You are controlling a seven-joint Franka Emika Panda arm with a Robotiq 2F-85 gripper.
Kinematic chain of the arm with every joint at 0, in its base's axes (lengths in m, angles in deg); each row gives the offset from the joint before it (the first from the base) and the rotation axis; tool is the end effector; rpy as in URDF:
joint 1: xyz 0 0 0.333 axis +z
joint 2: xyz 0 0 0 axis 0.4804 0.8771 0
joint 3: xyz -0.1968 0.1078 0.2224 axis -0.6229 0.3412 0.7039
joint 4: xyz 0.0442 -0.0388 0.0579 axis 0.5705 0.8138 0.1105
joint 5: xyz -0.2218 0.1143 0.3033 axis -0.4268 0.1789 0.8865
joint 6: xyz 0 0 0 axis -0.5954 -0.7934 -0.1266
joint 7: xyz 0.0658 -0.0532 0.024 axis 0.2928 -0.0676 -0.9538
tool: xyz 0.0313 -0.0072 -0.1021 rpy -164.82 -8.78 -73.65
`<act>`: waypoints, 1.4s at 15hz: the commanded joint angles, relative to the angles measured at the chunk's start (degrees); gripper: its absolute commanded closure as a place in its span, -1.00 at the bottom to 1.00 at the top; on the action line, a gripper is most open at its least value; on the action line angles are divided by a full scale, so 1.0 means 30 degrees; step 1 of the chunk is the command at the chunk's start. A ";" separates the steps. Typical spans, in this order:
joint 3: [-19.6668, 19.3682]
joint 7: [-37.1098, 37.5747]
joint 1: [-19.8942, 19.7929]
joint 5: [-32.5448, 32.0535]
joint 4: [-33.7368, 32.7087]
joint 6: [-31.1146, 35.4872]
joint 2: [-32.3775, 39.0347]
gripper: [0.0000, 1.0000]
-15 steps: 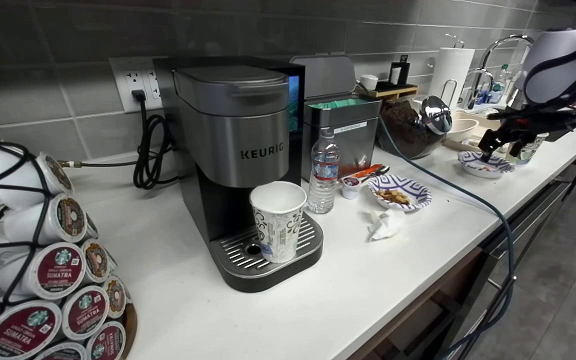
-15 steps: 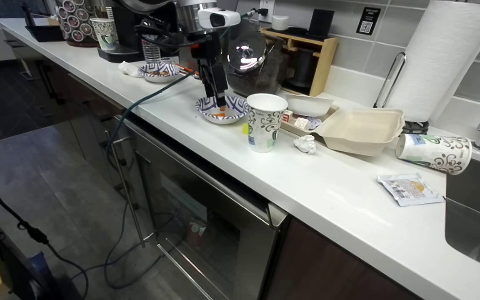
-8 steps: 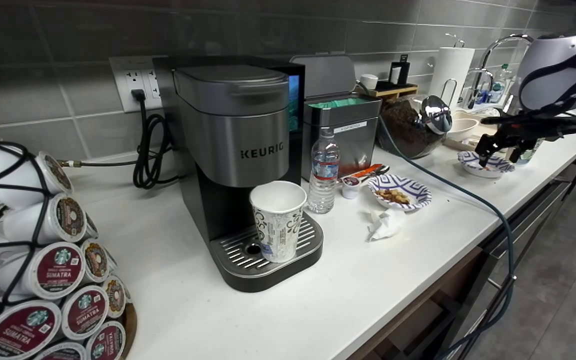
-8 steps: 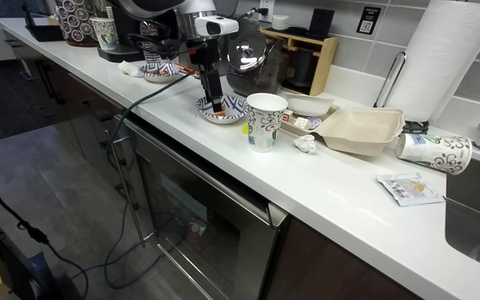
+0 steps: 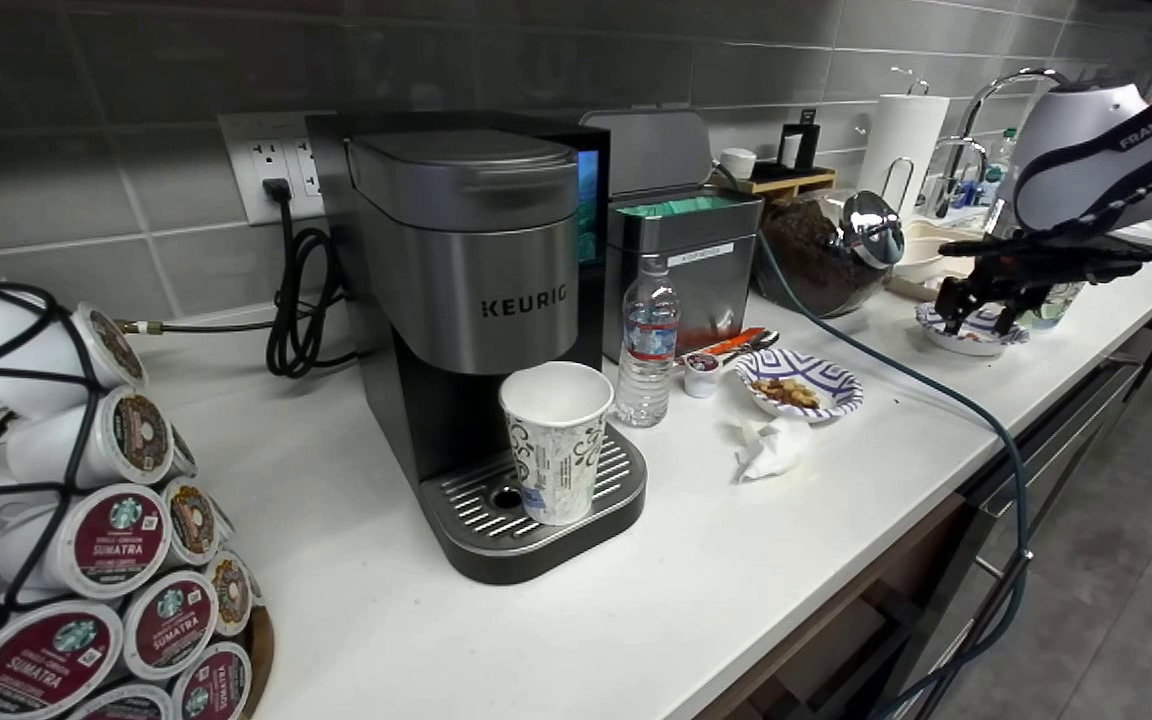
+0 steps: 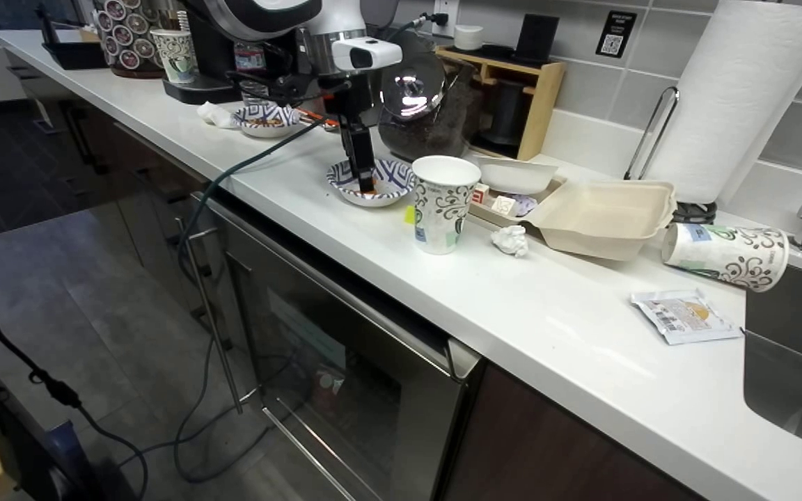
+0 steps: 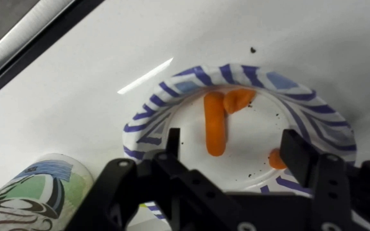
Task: Pick up one orange object from the black and white bowl and put it in the white bowl.
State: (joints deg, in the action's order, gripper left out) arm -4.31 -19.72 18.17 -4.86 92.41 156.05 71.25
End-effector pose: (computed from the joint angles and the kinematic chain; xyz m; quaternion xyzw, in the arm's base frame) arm 0.5906 -0.2495 0.2742 0.9556 -0.2694 0.0743 0.0935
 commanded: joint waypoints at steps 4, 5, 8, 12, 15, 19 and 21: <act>-0.0255 0.0745 -0.0054 0.1116 -0.2171 -0.0833 0.2327 -0.21; -0.0253 0.0760 -0.0186 0.1348 -0.2507 -0.1072 0.2604 0.07; -0.0303 0.0650 -0.0475 0.1795 -0.3257 -0.2273 0.2599 0.47; -0.0356 0.0489 -0.0713 0.1967 -0.3671 -0.3547 0.1875 1.00; -0.0032 -0.0130 -0.1184 0.2664 -0.3493 -0.3017 0.0742 0.91; 0.0289 -0.0242 -0.1604 0.4530 -0.3762 -0.2587 -0.0587 0.91; -0.0076 0.0013 -0.1299 0.3922 -0.4190 -0.2812 -0.0173 0.66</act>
State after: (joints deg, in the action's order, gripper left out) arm -4.38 -19.54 14.20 6.78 80.07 147.80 70.58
